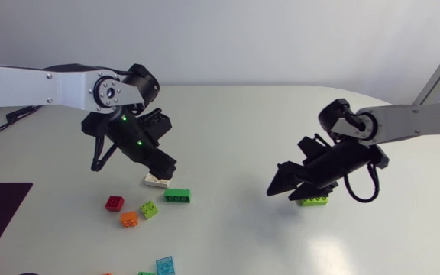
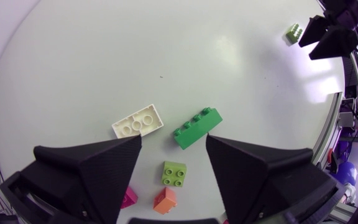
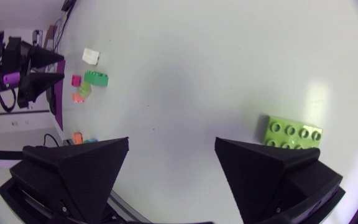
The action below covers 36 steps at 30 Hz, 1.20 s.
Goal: Sort duplo bricks by size, large to the right and small to the left
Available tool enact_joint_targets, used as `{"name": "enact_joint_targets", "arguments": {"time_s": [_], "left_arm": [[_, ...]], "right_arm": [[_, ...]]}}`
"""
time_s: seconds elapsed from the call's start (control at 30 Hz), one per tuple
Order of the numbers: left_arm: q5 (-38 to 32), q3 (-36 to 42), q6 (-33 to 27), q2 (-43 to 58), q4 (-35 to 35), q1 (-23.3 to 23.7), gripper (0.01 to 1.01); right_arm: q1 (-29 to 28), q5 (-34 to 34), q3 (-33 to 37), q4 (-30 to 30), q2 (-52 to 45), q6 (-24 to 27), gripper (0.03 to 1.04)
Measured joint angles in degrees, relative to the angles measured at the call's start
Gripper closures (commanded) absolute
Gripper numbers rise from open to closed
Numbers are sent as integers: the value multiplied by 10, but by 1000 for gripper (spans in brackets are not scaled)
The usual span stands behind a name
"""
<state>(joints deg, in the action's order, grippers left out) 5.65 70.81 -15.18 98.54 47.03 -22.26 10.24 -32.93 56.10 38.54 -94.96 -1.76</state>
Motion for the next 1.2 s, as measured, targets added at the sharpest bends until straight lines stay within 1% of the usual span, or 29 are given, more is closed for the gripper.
{"name": "enact_joint_targets", "arguments": {"time_s": [0.1, 0.23, 0.33, 0.43, 0.57, 0.73, 0.83, 0.93, 1.03, 1.2], "left_arm": [[0, -2, 0, 0, -10, 20, 49], [0, -15, 0, -18, -21, 58, 49], [0, -30, 0, -45, -23, 86, 49], [0, -48, 0, -74, -35, 113, 49], [1, -76, -5, -89, -60, 133, 49], [4, -100, -18, -79, -70, 106, 49], [6, -100, -17, -70, -77, 102, 49], [6, -106, -18, -70, -81, 119, 49], [6, -123, -24, -75, -83, 139, 49], [6, -143, -40, -90, -83, 161, 49]], "right_arm": [[64, 30, 39, 20, -2, 25, 69], [159, 87, 102, 40, -17, 85, 69], [214, 133, 148, 50, -49, 136, 69], [251, 170, 179, 50, -94, 178, 69], [263, 174, 193, 48, -134, 198, 69], [262, 180, 188, 14, -129, 207, 69], [276, 202, 188, 8, -128, 212, 69], [305, 231, 198, 7, -133, 224, 69], [334, 256, 227, -2, -150, 238, 69], [362, 270, 256, -19, -174, 259, 69]]}}
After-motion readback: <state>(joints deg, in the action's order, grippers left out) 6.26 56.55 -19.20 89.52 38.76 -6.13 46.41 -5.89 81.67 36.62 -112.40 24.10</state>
